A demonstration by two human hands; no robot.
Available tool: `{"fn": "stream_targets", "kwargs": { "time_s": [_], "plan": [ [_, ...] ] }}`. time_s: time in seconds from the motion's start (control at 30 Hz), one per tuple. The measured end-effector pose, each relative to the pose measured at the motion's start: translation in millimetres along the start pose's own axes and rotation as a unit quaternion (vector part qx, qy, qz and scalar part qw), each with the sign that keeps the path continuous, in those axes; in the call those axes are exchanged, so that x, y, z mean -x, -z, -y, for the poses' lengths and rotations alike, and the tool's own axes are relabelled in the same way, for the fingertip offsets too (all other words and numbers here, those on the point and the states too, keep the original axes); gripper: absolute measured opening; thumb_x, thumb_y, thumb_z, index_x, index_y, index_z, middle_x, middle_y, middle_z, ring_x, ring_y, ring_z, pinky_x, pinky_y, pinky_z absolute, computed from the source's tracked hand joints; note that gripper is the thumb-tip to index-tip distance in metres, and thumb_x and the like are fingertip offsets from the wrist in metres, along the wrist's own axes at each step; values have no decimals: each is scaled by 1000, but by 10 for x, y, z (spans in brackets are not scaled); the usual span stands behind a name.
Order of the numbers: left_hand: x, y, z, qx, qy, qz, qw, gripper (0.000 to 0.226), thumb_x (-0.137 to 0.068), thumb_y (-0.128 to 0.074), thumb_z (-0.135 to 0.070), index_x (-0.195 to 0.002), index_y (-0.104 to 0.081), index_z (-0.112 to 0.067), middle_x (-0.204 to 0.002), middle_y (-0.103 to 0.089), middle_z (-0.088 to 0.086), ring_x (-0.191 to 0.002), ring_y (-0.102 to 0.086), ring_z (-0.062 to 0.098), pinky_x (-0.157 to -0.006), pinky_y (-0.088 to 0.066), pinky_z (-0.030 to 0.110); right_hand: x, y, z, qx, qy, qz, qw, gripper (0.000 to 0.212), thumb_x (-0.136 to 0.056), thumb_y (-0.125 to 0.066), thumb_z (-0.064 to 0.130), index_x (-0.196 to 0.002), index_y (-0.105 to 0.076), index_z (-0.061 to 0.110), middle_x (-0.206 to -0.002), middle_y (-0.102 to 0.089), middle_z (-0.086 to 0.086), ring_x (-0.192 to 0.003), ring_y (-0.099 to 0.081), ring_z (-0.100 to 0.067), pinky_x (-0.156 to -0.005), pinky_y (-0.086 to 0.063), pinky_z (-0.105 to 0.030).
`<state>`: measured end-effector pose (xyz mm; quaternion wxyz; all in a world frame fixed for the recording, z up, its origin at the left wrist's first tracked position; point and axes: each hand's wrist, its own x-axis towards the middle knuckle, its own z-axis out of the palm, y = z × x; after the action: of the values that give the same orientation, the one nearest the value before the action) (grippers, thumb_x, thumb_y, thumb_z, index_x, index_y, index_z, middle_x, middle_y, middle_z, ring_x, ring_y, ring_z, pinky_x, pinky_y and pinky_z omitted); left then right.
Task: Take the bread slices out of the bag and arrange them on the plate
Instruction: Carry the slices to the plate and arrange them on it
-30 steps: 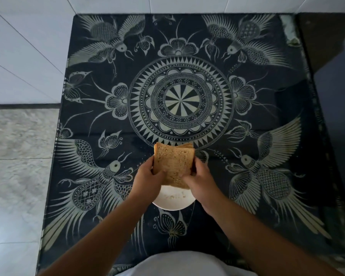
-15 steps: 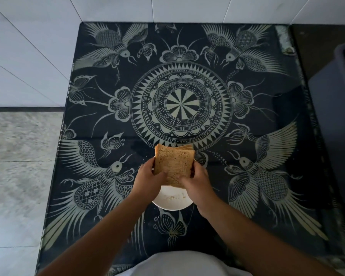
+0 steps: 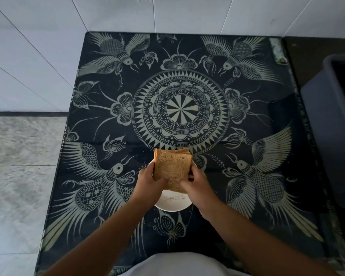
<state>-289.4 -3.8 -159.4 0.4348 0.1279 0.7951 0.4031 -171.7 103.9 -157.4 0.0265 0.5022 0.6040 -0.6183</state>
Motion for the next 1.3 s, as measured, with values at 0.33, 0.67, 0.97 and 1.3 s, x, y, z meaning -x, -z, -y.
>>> {"fn": "stream_targets", "kwargs": {
  "time_s": [0.33,0.67,0.97,1.3],
  "plan": [
    [127,-14,125,43,2,-14,999,45,-85,-65,-16,-128,-51,-24,-109,-63,-6,-94,-65,10,-71,-55,25,34,-35,-88,49,-12,-17,999,50,-85,-64,22,-133,-50,26,-121,-42,-1,-110,-53,-18,-95,-52,-42],
    [156,-57,186,-8,2,-36,999,66,-85,-66,-22,-142,-36,-30,-123,-41,2,-99,-53,10,-65,-44,17,77,-52,-129,44,-1,-33,998,72,-86,-64,21,-150,-31,28,-137,-32,-2,-115,-43,-13,-92,-45,-33],
    [307,-44,203,6,8,-6,1000,59,-79,-63,-25,-136,-49,-24,-122,-56,7,-101,-63,21,-84,-58,44,265,-78,-142,52,33,-36,997,67,-87,-64,14,-148,-39,24,-137,-37,-4,-118,-48,-15,-97,-47,-33],
    [423,-31,314,-78,-4,-8,997,58,-86,-61,-22,-140,-40,-20,-115,-37,-2,-92,-51,8,-68,-49,21,286,-82,-226,114,24,-26,993,55,-85,-65,15,-137,-47,21,-130,-36,-4,-109,-43,-14,-87,-38,-24]
  ]
}}
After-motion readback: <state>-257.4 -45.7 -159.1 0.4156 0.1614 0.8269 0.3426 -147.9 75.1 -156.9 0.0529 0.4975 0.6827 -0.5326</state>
